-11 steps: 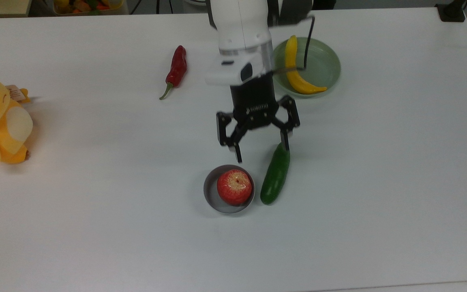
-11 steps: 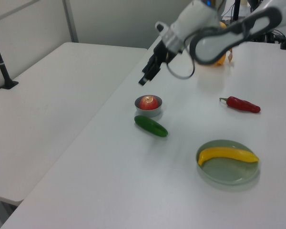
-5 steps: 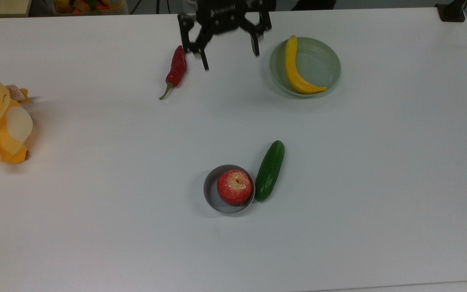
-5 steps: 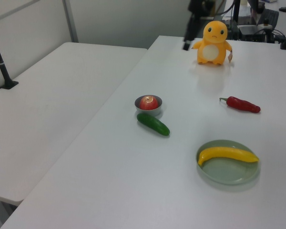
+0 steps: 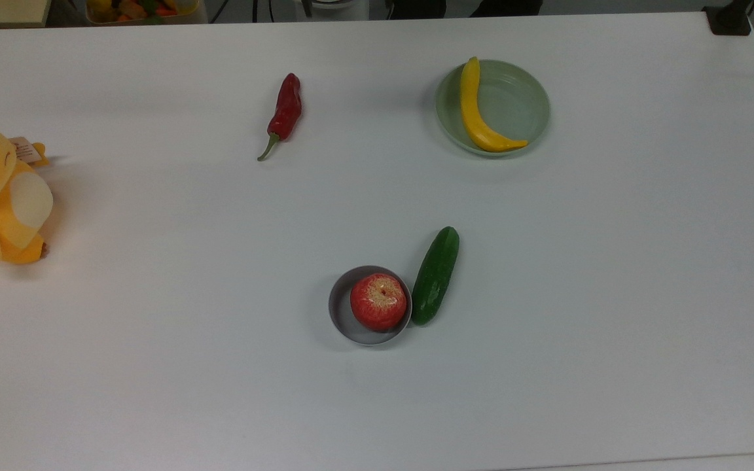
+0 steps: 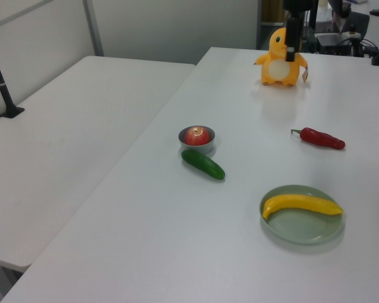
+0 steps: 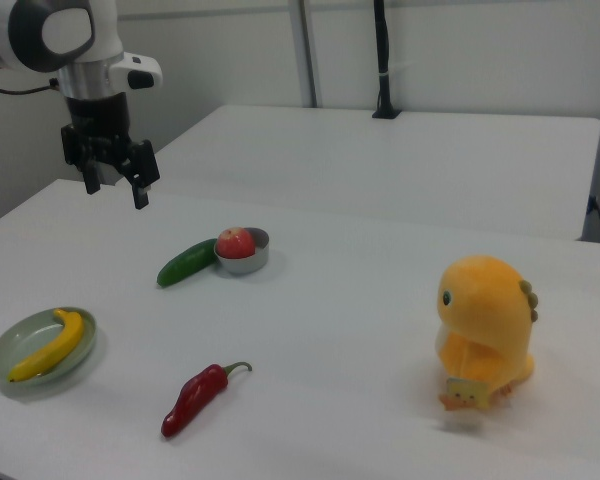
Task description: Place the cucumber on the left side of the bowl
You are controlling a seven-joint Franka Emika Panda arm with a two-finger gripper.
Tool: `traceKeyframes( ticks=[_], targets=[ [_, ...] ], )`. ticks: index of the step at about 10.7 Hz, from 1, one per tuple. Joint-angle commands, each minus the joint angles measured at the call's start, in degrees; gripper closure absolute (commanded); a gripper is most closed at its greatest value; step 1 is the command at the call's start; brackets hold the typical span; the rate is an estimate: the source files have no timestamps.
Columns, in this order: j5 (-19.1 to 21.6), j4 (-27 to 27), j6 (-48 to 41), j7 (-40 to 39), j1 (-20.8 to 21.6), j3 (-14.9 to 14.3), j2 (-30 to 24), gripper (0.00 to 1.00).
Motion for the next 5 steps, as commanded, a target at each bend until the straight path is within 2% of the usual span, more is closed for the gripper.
traceKeyframes(
  ticks=[1,2,5],
  targets=[
    [-1.09,0.32,-3.12,2.88,-2.07,0.46,-0.62,0.0],
    [-2.05,0.32,-2.51,2.1,-2.24,0.72,-0.45,0.0],
    [-3.38,-0.73,8.19,1.56,-2.94,2.22,0.43,0.0]
  ],
)
